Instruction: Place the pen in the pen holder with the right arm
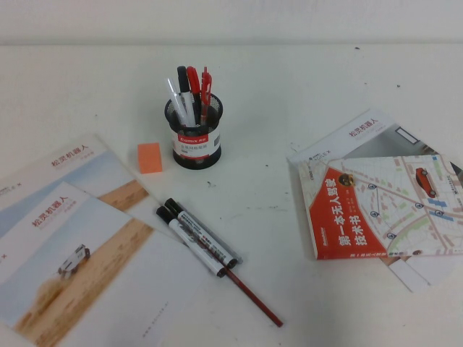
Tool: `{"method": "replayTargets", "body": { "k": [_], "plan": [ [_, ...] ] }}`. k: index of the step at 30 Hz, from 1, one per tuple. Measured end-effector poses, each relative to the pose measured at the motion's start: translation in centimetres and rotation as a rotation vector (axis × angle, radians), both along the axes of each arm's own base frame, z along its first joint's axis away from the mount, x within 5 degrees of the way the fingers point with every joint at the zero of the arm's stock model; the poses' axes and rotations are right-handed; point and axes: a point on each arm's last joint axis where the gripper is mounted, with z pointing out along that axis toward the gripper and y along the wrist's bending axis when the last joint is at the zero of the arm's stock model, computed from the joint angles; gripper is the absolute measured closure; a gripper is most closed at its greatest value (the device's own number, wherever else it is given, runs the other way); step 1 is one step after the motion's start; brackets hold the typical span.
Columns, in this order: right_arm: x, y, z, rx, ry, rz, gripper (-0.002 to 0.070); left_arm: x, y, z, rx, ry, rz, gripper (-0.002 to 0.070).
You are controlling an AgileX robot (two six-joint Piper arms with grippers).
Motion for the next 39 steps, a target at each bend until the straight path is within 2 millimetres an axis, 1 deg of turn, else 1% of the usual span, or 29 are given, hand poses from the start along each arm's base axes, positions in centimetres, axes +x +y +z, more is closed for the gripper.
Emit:
{"method": "replayTargets", "body": {
  "k": [4,6,8,15,19,20,23,25,28,30,32,37,39],
  "plan": [
    [3.7,0.6,1.6,-0.132,0.183,0.111,0.0696,0.0,0.0,0.0,0.000,0.000,0.000,0.0676],
    [5.3,1.1,2.0,-0.187,0.269,0.155,0.0696,0.0,0.0,0.0,0.000,0.000,0.000,0.0676],
    [6.7,2.0,2.0,-0.268,0.338,0.195,0.0696,0.0,0.0,0.0,0.000,0.000,0.000,0.0676],
    [11.6,7.0,1.3,-0.525,0.529,0.218,0.0696,0.0,0.0,0.0,0.000,0.000,0.000,0.0676],
    [14.4,10.0,0.4,-0.627,0.666,0.291,0.0696,0.0,0.0,0.0,0.000,0.000,0.000,0.0676],
    [15.2,10.6,-0.1,-0.646,0.708,0.320,0.0692,0.0,0.0,0.0,0.000,0.000,0.000,0.0676],
    [17.6,12.8,-0.9,-0.688,0.798,0.433,0.0650,0.0,0.0,0.0,0.000,0.000,0.000,0.0676],
    [19.5,14.6,-1.8,-0.686,0.825,0.496,0.0587,0.0,0.0,0.0,0.000,0.000,0.000,0.0676],
    [21.4,17.4,-3.3,-0.710,0.824,0.552,0.0489,0.0,0.0,0.0,0.000,0.000,0.000,0.0676],
    [22.3,19.3,-4.4,-0.755,0.816,0.573,0.0449,0.0,0.0,0.0,0.000,0.000,0.000,0.0676],
    [22.7,21.1,-4.8,-0.794,0.786,0.593,0.0430,0.0,0.0,0.0,0.000,0.000,0.000,0.0676],
    [23.4,25.4,-6.2,-0.842,0.735,0.644,0.0419,0.0,0.0,0.0,0.000,0.000,0.000,0.0676],
    [23.4,27.0,-7.1,-0.860,0.725,0.667,0.0417,0.0,0.0,0.0,0.000,0.000,0.000,0.0676]
  ]
}}
